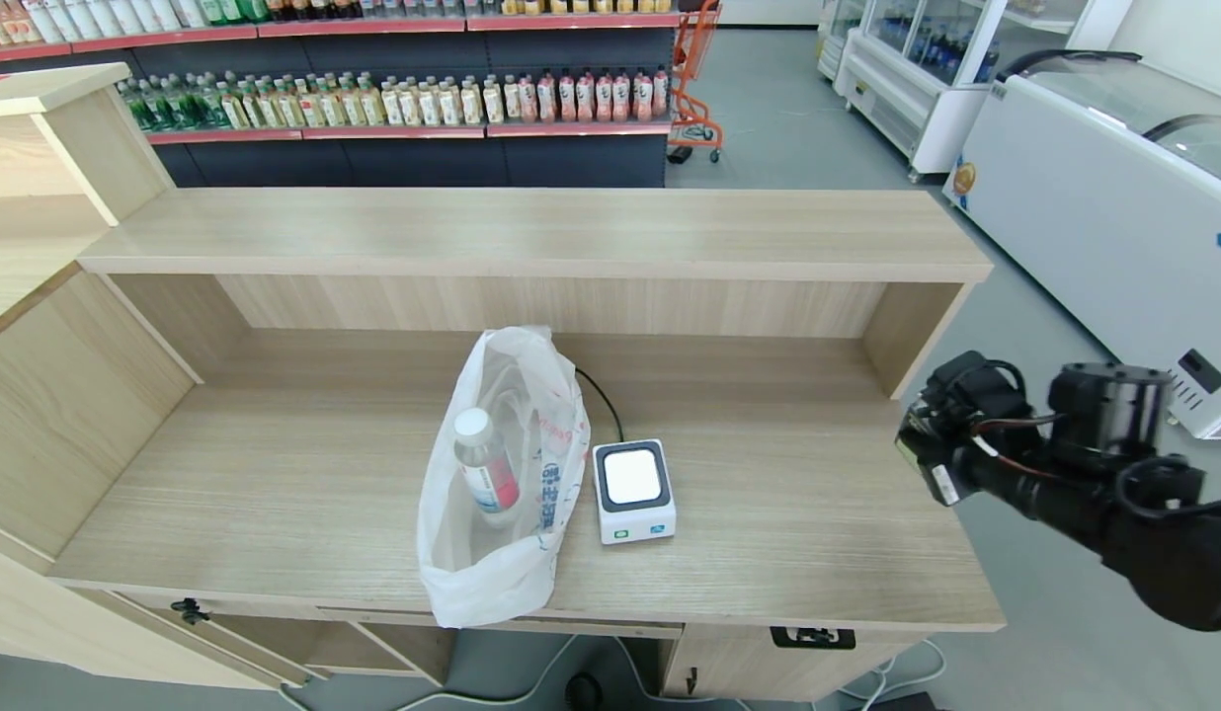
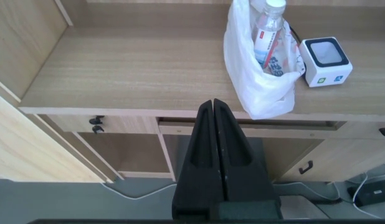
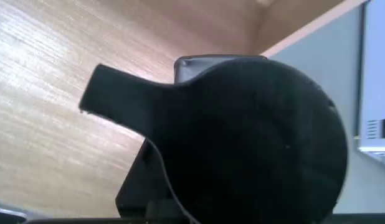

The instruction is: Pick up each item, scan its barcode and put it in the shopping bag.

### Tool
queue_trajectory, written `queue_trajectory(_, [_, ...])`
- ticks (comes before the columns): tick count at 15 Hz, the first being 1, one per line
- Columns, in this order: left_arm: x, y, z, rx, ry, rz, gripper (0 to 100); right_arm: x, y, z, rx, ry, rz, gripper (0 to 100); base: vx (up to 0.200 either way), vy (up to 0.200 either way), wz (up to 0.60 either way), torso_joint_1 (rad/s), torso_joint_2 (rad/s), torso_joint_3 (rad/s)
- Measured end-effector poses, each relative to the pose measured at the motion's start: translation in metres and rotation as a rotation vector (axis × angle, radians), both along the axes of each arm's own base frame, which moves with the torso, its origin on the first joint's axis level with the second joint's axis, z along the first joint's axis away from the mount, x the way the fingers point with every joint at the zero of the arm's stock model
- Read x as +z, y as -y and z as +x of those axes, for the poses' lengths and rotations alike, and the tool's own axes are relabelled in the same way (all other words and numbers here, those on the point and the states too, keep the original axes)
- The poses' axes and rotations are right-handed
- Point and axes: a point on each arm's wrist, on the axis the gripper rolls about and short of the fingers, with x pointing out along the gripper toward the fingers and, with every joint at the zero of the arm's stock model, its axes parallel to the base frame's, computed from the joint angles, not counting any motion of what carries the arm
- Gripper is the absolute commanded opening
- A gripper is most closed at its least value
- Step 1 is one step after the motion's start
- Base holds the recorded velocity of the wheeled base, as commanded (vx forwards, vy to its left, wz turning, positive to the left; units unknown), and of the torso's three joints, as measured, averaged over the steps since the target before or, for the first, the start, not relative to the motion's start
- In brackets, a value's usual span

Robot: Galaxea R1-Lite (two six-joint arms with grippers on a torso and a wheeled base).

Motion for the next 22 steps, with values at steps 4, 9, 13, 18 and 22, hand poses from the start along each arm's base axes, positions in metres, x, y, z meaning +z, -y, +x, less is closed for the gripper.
queue_trajectory(4, [0.0,0.0,0.0,0.0,0.0,0.0,0,0.057,-0.014,-0.081,0.298,0.221,-0.337,0,0.0,0.0,0.0,0.0,0.0,0.0])
queue_trajectory(9, [0.0,0.0,0.0,0.0,0.0,0.0,0,0.092,-0.055,-0.144,0.644,0.762,-1.11,0,0.0,0.0,0.0,0.0,0.0,0.0])
queue_trajectory(13, [0.0,0.0,0.0,0.0,0.0,0.0,0,0.112,-0.088,-0.192,0.76,1.308,-1.365,0,0.0,0.0,0.0,0.0,0.0,0.0])
queue_trajectory(18, [0.0,0.0,0.0,0.0,0.0,0.0,0,0.117,-0.1,-0.223,0.709,1.651,-1.32,0,0.0,0.0,0.0,0.0,0.0,0.0])
queue_trajectory(22, [0.0,0.0,0.0,0.0,0.001,0.0,0,0.115,-0.099,-0.226,0.725,1.659,-1.31,0,0.0,0.0,0.0,0.0,0.0,0.0])
